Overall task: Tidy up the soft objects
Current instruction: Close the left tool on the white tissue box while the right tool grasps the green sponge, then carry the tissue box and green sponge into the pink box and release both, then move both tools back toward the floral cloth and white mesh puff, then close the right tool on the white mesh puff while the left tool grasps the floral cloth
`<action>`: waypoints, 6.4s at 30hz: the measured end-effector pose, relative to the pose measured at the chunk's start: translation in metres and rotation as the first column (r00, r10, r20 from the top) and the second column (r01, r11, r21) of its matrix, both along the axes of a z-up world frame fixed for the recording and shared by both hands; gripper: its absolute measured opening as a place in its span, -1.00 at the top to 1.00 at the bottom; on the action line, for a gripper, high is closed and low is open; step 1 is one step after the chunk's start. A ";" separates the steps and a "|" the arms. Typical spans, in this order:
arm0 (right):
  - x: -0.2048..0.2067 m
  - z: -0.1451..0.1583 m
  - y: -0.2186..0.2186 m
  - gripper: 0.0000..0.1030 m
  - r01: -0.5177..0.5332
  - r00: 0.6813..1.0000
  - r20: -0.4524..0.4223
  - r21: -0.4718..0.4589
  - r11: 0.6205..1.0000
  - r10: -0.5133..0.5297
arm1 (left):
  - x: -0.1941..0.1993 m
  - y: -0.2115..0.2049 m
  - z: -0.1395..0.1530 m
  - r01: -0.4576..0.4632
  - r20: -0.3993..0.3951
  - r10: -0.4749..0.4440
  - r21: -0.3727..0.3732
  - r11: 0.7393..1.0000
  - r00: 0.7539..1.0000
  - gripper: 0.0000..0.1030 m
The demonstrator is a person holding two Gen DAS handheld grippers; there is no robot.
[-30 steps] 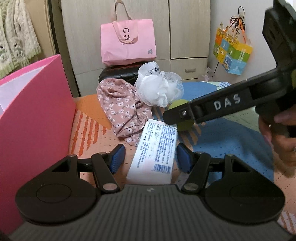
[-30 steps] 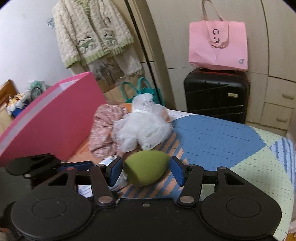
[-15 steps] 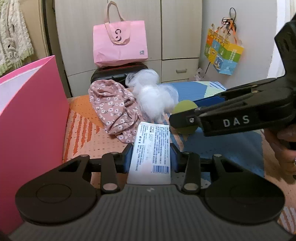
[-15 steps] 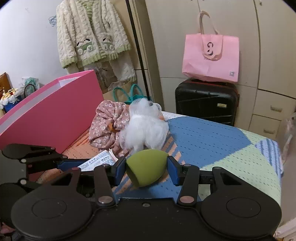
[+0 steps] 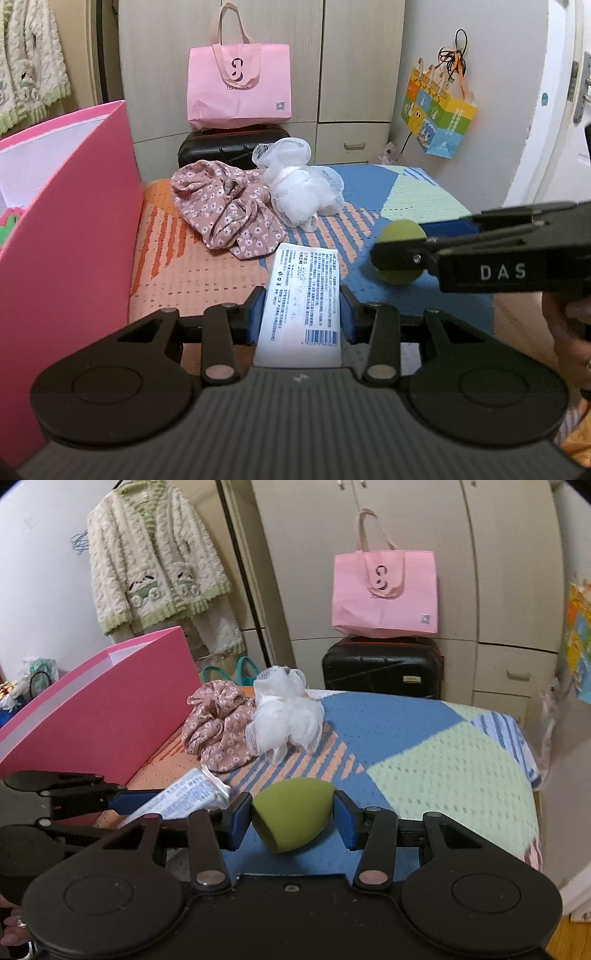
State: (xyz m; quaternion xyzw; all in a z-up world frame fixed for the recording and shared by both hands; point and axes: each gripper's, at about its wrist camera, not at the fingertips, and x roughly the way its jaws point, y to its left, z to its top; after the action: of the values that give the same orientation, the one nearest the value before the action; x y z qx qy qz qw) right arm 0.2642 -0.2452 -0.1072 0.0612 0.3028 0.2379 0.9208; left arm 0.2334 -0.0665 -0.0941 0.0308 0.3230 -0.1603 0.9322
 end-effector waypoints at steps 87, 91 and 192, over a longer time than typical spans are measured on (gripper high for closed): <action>0.004 0.107 0.218 -0.03 -0.354 0.906 0.155 -0.233 0.906 0.394 | 0.038 0.224 0.097 -0.155 -0.024 0.153 -0.088 0.984 0.988 0.24; 0.019 0.103 0.232 -0.03 -0.381 0.894 0.137 -0.266 0.885 0.426 | 0.050 0.220 0.100 -0.104 -0.059 0.100 -0.063 0.993 0.993 0.24; 0.119 0.040 0.002 -0.41 -0.165 0.986 0.016 0.123 0.979 0.164 | 0.074 -0.011 0.031 -0.215 0.062 0.214 0.010 0.977 0.975 -0.06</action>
State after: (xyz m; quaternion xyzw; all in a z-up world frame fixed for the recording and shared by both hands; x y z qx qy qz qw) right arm 0.3833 -0.2428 -0.0668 0.0926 0.2889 0.3319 0.8932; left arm 0.3072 -0.0777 -0.0632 0.0085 0.2973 -0.0549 0.9532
